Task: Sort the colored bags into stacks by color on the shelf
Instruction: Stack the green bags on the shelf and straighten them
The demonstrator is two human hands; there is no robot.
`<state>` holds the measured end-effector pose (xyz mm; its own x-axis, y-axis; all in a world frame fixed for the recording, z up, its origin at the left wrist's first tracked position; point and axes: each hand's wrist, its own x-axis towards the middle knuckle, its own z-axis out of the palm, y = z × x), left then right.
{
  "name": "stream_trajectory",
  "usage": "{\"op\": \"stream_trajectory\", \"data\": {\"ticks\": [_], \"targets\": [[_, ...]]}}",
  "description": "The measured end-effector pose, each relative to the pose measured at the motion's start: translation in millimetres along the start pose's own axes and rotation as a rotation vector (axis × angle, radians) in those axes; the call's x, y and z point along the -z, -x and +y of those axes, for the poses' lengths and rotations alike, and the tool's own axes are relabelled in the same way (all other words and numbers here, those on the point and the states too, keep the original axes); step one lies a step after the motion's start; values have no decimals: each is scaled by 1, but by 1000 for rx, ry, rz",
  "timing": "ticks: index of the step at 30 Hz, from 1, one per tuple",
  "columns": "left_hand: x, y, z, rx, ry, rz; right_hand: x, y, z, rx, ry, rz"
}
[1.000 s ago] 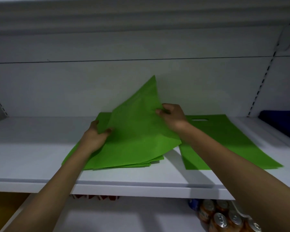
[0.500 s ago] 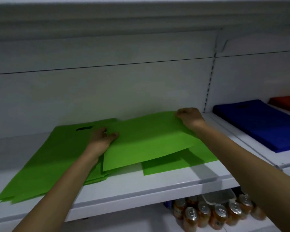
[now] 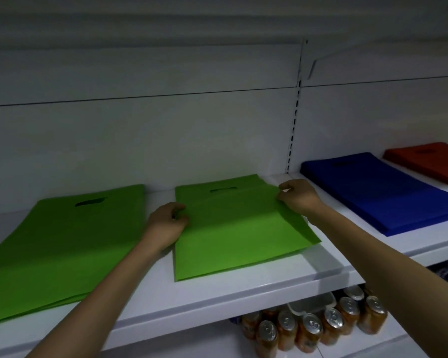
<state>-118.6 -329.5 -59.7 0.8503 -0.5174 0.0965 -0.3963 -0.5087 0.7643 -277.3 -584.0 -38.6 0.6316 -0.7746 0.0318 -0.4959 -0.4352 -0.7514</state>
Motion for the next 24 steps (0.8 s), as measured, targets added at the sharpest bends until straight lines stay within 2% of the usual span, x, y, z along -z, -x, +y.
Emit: {"op": "stream_trajectory", "data": {"ticks": [5,10,19,24], "targets": [[-8,-4,-2,-53,-193,26,-4,-10,7,-1,155,-76],[-15,-1,-16,-76,-199,114,-15,-13,18,43,199,-83],[-21,-1,-26,-118,-204,187,-25,-10,45,168,74,136],[-22,-1,-28,-149,-200,211,-27,-11,46,210,35,165]]}}
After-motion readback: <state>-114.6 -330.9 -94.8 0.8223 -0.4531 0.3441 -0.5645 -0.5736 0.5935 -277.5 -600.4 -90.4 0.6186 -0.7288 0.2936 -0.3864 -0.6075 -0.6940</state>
